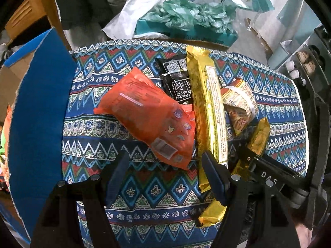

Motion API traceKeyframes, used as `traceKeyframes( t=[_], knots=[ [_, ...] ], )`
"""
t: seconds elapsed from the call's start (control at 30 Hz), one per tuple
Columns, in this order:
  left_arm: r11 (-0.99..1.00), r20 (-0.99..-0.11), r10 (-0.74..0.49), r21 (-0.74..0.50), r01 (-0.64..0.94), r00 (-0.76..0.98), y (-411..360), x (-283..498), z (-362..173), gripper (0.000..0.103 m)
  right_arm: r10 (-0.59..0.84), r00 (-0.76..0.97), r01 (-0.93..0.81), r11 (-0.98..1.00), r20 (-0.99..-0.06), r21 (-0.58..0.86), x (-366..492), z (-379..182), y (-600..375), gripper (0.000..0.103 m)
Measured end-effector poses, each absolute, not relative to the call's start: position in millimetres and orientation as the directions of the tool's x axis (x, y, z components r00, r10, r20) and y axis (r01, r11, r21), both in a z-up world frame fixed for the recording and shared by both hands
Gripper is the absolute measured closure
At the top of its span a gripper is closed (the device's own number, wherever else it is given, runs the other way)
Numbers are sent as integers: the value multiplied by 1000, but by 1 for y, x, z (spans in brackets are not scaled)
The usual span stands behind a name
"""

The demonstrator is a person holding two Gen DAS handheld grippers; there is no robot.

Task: Organize snacks
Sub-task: 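Grasp a yellow bar with the left tool while the right tool grasps another yellow bar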

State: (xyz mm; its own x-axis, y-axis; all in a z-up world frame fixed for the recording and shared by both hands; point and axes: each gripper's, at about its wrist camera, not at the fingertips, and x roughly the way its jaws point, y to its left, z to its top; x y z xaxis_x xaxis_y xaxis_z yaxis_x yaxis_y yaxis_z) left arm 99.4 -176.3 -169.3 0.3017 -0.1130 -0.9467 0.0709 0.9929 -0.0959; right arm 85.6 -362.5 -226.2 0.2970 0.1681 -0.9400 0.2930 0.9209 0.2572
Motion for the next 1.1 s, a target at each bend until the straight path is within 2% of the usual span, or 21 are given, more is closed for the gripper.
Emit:
traceKeyframes(
  t=[0.03, 0.1, 0.13, 0.3, 0.47, 0.93, 1.1],
  knots=[
    [993, -948, -113, -96, 70, 298, -177, 100, -171, 29, 173, 298, 295, 919, -939, 263, 86, -228, -362, 33],
    [993, -949, -115, -99, 67, 293, -177, 101, -173, 29, 186, 304, 301, 912, -934, 279, 87, -232, -360, 42],
    [993, -950, -116, -101, 66, 291, -178, 102, -174, 29, 185, 311, 302, 911, -932, 281, 86, -232, -359, 42],
    [991, -950, -126, -112, 67, 285, -184, 106, -176, 29, 222, 345, 307, 892, -912, 333, 85, -230, -363, 64],
    [989, -950, -141, -123, 82, 278, -195, 110, -176, 29, 223, 378, 310, 884, -899, 350, 79, -217, -374, 68],
    [990, -959, -143, -136, 48, 245, -222, 141, -190, 29, 143, 454, 283, 913, -880, 294, 74, -187, -386, 69],
    [990, -959, -144, -141, 32, 243, -229, 148, -195, 22, 143, 462, 290, 908, -875, 302, 74, -183, -389, 69]
  ],
)
